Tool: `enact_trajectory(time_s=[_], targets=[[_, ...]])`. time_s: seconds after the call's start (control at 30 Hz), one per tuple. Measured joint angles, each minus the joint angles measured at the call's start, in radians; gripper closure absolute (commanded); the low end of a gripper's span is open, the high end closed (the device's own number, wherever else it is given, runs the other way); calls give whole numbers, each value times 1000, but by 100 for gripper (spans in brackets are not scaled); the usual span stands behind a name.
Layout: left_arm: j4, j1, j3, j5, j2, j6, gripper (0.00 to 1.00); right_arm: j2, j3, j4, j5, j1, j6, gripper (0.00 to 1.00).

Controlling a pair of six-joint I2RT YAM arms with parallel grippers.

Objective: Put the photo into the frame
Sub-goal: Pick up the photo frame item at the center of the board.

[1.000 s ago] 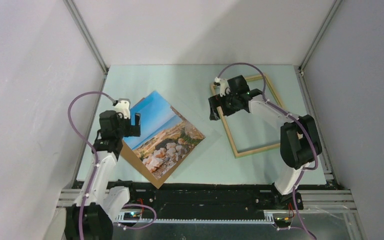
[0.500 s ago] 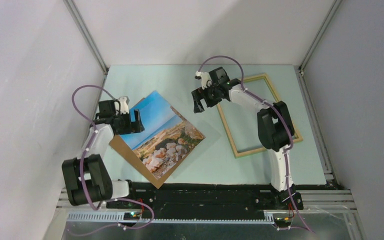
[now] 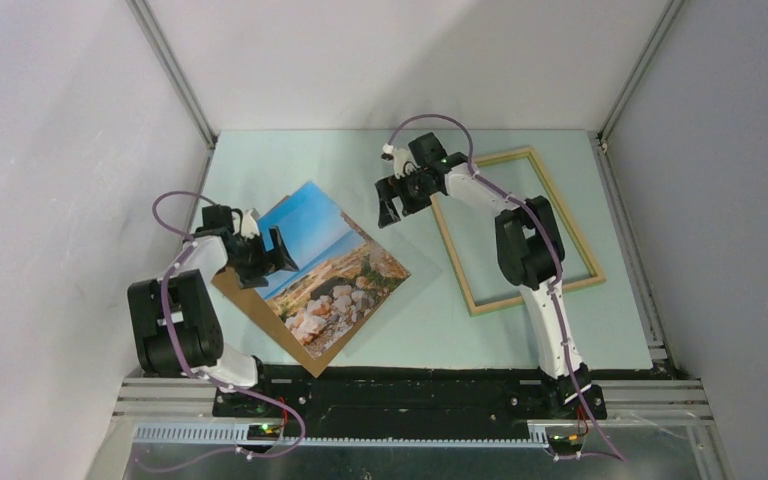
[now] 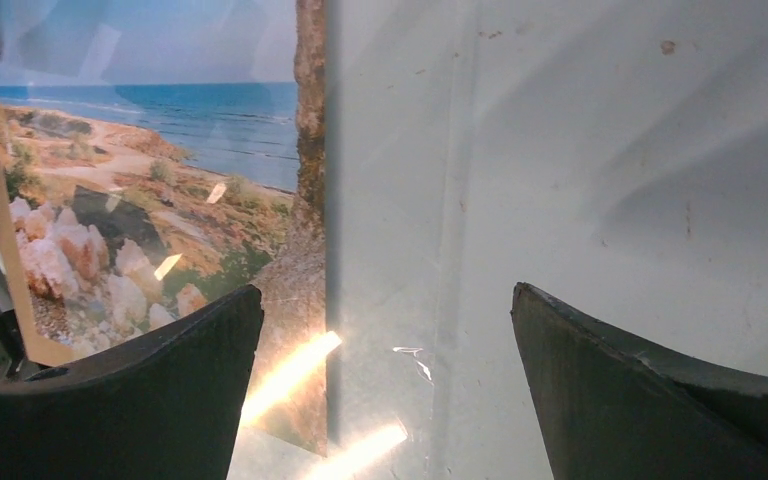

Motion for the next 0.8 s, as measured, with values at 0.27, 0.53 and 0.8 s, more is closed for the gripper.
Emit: enact_trajectory(time_s=[0.27,0.53,0.8], targets=[[-4,2,4,29,48,-29,2,60,43,-13,-83,-12,31,4],[-6,5,26,72,84,-45,2,109,77,-29,-151,-32,63,5],[-8,5,53,140,132,-54,2,139,97,-26,-246,-53,101,8]])
